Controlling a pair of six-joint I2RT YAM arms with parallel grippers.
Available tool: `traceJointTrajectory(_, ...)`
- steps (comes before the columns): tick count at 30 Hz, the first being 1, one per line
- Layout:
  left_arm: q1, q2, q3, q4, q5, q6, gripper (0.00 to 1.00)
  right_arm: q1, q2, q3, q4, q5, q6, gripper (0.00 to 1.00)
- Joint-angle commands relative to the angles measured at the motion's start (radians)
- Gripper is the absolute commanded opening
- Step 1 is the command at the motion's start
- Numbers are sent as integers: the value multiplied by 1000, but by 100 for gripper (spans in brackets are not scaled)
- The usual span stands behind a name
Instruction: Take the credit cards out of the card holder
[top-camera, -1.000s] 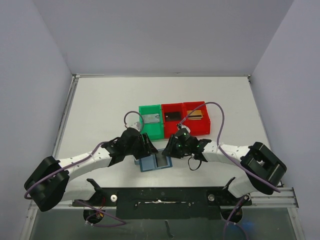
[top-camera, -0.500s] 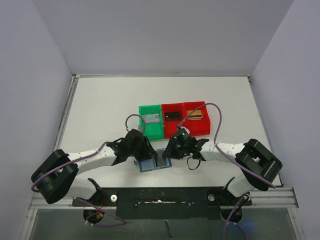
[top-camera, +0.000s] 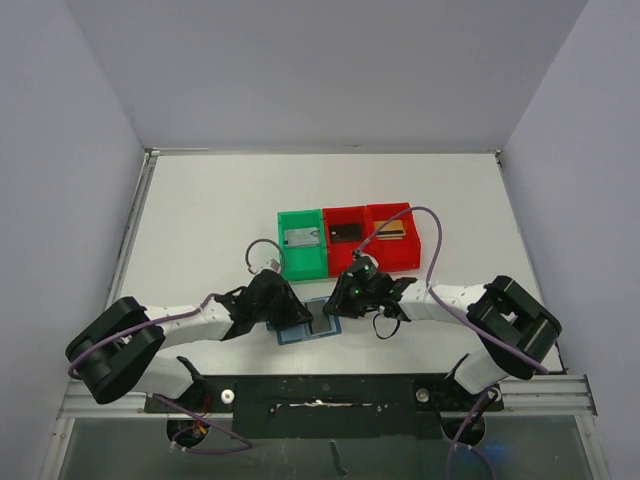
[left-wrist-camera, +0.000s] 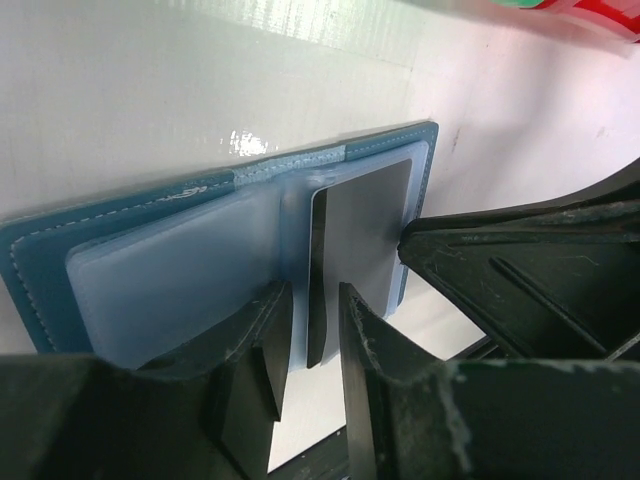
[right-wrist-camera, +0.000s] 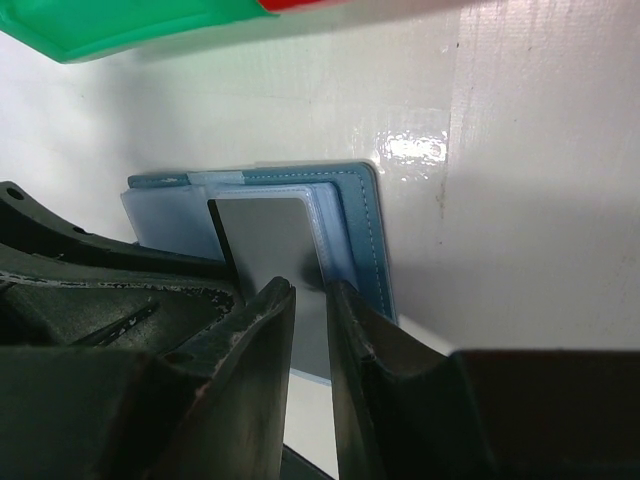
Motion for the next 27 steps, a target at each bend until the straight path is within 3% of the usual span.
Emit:
traceJointTrajectory(1, -6, -8, -49, 135, -19, -43, 23, -1, 12, -8, 10, -2, 5, 23)
traceJointTrajectory(11, -6, -32, -91, 185, -32, -79, 0, -1, 14, -10, 14, -9, 4, 22)
traceJointTrajectory(24, -6, -64, -111, 190, -36, -74, 0, -3, 23, -4, 14, -19, -3, 22)
traceJointTrajectory(27, -6, -48, -103, 202, -27, -69, 9, -3, 26, -2, 16, -21, -2, 22)
